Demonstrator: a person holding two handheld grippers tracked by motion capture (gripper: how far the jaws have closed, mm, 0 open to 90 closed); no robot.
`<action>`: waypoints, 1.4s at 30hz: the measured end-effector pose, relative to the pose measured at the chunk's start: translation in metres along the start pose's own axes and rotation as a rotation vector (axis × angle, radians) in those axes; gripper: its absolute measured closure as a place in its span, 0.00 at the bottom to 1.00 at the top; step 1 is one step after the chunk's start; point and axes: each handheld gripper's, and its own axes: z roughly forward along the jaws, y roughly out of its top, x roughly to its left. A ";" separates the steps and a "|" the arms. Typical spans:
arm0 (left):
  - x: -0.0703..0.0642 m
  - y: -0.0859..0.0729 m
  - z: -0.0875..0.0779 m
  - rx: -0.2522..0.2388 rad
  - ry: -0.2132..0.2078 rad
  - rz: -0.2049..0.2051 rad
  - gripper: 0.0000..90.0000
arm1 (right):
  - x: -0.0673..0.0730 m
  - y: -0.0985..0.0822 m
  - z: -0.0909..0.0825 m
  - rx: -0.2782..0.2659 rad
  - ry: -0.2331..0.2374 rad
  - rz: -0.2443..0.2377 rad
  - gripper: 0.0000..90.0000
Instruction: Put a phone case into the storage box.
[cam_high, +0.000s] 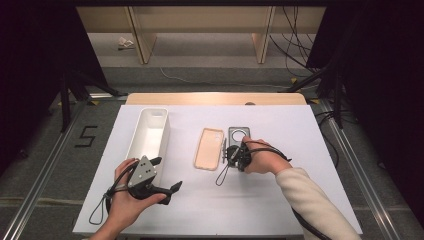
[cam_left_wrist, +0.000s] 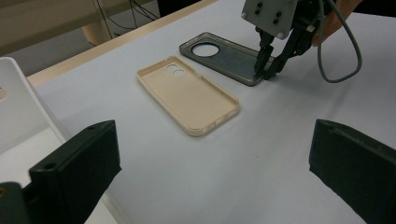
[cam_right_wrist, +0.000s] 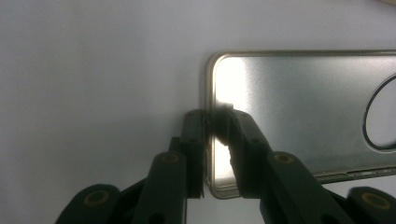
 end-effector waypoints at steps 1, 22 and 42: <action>0.000 0.000 0.000 -0.001 -0.001 -0.001 0.01 | 0.001 0.000 0.000 0.003 -0.001 -0.009 0.90; -0.001 0.000 0.000 0.002 -0.001 0.000 0.01 | 0.004 0.002 -0.001 0.018 -0.001 -0.008 0.98; 0.000 0.000 0.000 0.000 0.001 -0.001 0.02 | 0.005 -0.015 -0.010 -0.087 -0.012 0.054 0.99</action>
